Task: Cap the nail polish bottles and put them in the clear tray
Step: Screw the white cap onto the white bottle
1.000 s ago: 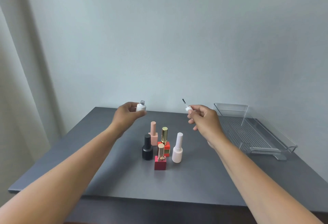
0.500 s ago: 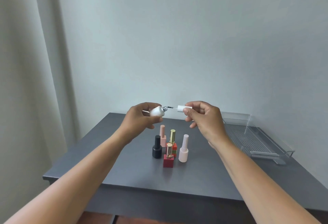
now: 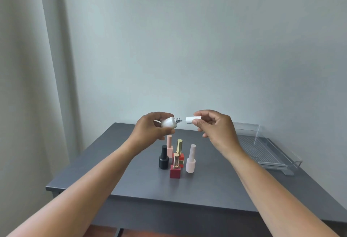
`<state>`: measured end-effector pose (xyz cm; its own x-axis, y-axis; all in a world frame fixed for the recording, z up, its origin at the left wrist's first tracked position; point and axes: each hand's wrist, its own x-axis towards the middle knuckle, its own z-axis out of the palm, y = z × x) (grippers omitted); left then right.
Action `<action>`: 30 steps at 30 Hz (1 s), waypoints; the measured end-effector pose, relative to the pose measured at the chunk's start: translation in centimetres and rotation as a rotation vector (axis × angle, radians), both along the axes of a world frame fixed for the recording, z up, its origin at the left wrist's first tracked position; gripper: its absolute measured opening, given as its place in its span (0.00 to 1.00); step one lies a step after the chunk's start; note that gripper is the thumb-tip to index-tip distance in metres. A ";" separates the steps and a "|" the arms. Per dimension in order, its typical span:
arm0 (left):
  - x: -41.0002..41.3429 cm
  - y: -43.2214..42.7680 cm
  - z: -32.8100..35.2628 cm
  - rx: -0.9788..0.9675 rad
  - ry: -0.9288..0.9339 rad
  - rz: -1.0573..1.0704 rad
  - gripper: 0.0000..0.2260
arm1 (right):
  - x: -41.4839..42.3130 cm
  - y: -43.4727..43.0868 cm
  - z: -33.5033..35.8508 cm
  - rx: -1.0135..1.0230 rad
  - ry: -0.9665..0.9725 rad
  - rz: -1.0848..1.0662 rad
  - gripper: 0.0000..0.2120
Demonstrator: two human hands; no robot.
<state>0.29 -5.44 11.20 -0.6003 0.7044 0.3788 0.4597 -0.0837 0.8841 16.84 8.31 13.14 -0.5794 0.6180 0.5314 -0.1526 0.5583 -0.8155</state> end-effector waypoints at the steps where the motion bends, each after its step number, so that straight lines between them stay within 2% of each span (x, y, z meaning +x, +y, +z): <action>1: 0.0 0.0 0.0 -0.005 0.003 0.003 0.18 | 0.0 0.0 0.1 0.008 -0.003 0.005 0.11; 6: 0.4 0.2 -0.1 -0.013 0.018 0.008 0.20 | -0.1 0.3 0.1 0.065 -0.055 0.005 0.13; 12: 0.9 0.4 -0.1 -0.029 0.037 0.023 0.15 | -0.1 0.2 0.1 0.009 -0.040 -0.003 0.11; 19: 1.5 0.5 -0.1 -0.026 0.031 0.014 0.15 | -0.2 0.4 -0.4 0.022 -0.060 -0.021 0.11; 24: 1.7 0.6 -0.2 -0.026 0.028 0.016 0.15 | -0.1 0.8 -0.7 0.034 -0.131 -0.051 0.04; 30: 2.0 0.6 -0.5 -0.045 0.050 0.003 0.15 | -0.1 1.1 -0.9 0.025 -0.211 -0.095 0.24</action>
